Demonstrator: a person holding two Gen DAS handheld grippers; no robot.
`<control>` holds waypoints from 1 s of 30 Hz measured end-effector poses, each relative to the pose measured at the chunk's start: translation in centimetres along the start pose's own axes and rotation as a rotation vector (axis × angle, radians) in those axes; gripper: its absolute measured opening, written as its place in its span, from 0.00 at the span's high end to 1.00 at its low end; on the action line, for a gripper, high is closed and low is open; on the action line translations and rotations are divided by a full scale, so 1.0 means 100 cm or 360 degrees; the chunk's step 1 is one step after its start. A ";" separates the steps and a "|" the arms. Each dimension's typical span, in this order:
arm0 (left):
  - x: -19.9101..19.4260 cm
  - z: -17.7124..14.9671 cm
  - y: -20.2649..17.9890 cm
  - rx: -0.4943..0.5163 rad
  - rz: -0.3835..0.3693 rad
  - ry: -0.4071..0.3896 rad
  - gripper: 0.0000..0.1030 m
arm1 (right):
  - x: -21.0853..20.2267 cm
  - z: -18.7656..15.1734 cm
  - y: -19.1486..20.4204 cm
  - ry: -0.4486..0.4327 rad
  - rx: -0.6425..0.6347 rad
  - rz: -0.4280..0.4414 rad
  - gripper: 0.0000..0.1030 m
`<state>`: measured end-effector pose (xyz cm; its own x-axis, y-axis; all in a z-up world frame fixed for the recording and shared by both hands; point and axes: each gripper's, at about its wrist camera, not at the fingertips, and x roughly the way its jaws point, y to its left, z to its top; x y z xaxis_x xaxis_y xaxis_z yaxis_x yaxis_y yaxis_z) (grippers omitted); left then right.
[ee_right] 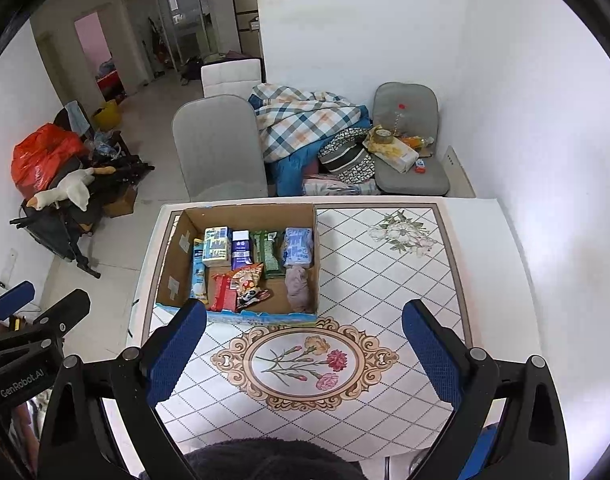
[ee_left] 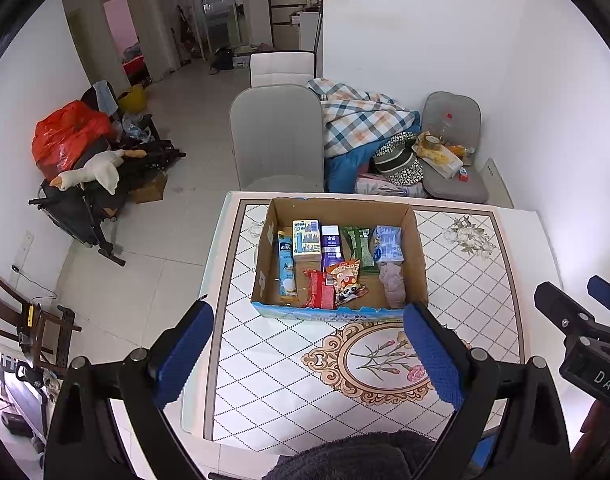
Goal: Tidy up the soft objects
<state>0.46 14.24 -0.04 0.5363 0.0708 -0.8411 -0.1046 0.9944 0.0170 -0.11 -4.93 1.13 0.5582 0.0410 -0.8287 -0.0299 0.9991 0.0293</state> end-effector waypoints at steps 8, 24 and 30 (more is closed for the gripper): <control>-0.003 0.003 -0.001 0.0020 -0.0009 -0.0014 0.06 | 0.000 -0.002 -0.003 -0.0001 0.0004 0.0001 0.03; 0.005 -0.001 0.001 0.0029 -0.0031 0.0034 0.06 | 0.001 -0.003 -0.004 0.0002 0.0006 -0.0010 0.03; 0.007 -0.002 0.002 0.0027 -0.0032 0.0032 0.06 | 0.000 -0.008 -0.002 0.0008 0.0003 -0.0012 0.03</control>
